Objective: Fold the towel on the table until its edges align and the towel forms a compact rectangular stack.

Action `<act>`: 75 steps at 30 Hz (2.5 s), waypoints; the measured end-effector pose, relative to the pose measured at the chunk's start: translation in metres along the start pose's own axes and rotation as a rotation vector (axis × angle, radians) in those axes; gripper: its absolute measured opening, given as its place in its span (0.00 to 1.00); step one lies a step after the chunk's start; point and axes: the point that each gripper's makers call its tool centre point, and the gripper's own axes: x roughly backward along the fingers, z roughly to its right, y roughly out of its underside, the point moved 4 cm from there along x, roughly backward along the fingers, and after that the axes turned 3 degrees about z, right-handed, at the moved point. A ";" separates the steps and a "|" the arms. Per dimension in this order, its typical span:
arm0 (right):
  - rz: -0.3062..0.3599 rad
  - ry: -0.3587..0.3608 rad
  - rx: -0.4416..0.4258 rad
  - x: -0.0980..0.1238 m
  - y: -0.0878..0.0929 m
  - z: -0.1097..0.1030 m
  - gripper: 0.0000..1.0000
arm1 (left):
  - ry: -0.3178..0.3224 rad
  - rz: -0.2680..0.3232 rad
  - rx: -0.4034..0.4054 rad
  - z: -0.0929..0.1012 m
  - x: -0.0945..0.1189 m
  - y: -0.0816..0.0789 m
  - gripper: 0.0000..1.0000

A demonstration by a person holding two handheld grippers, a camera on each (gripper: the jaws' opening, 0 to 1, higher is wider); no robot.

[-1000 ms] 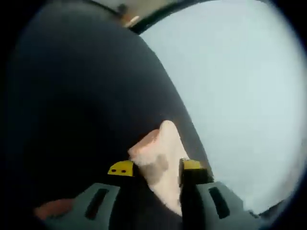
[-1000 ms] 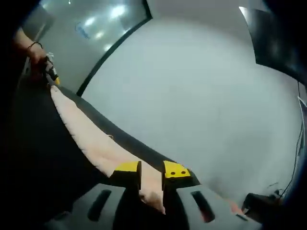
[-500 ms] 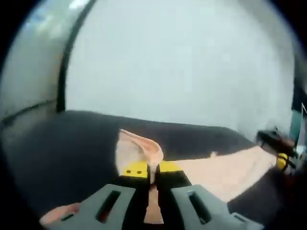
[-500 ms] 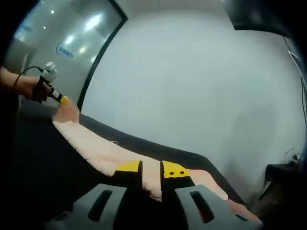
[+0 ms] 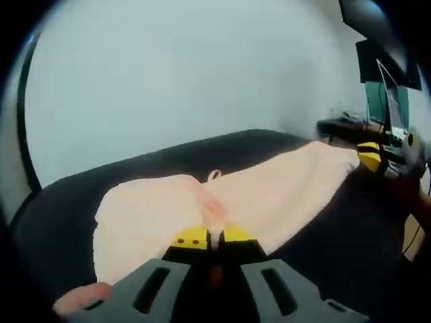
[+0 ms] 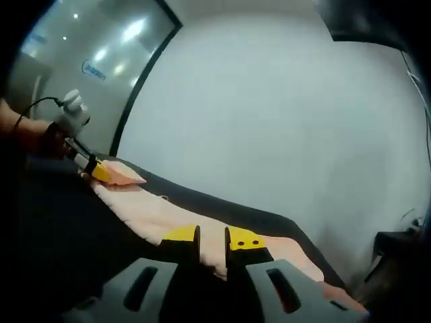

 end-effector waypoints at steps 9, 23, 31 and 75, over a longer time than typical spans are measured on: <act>-0.004 -0.008 0.009 -0.003 0.001 0.001 0.12 | 0.039 -0.023 -0.066 0.013 0.000 0.005 0.11; -0.016 -0.029 0.054 -0.003 0.002 -0.008 0.12 | 0.118 -0.005 -0.036 -0.058 -0.012 -0.042 0.27; -0.023 -0.020 0.053 -0.001 0.002 -0.005 0.12 | 0.210 -0.189 -0.408 -0.084 -0.077 -0.025 0.29; -0.028 -0.030 0.075 -0.007 0.007 -0.004 0.12 | 0.128 -0.073 -0.162 -0.092 -0.118 -0.036 0.12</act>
